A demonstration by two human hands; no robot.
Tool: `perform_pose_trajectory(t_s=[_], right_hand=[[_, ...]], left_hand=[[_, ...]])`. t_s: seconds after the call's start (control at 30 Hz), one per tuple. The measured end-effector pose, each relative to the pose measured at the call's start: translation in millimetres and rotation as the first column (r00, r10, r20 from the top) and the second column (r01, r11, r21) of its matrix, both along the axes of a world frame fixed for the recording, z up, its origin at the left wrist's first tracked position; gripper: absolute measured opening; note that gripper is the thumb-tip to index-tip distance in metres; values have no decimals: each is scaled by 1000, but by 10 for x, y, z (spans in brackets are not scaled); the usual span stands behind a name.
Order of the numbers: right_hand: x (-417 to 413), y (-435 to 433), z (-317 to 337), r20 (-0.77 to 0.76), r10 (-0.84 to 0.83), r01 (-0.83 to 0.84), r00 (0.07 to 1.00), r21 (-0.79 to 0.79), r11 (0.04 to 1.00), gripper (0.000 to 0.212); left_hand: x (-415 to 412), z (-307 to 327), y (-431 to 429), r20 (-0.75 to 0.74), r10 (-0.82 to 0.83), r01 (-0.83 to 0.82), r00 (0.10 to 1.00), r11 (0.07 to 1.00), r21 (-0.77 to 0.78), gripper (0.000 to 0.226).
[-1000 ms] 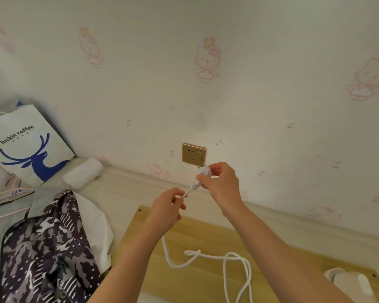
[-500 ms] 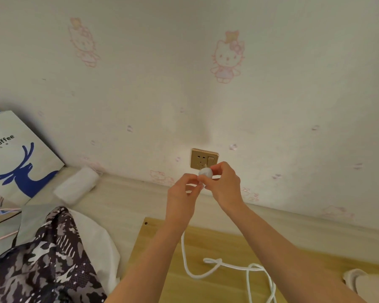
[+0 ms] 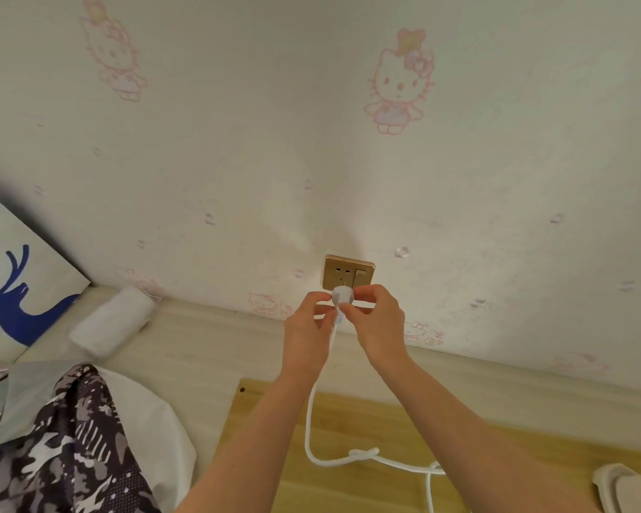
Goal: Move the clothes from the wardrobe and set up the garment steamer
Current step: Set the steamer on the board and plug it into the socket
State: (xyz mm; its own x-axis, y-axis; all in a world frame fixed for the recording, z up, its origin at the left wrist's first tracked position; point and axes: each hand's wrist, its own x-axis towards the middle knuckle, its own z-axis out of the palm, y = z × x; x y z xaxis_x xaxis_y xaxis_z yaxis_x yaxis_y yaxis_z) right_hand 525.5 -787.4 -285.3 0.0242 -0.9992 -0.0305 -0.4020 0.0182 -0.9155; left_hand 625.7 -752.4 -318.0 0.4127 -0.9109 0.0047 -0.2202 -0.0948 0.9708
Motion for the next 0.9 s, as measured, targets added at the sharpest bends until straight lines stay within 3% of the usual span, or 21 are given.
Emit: perform_pose_trajectory(t_s=[0.6,0.9], right_hand=[[110,-232,-380,30,-29,30,999,-43,999,20],[115,-261,-315,62,-50,57,997,-105,993,12]], left_hand=[[30,-409,-343,-103,-22,24,994,1000,19,28],[13,-361,-392,-193,-28,25,981,1000,-19,21]])
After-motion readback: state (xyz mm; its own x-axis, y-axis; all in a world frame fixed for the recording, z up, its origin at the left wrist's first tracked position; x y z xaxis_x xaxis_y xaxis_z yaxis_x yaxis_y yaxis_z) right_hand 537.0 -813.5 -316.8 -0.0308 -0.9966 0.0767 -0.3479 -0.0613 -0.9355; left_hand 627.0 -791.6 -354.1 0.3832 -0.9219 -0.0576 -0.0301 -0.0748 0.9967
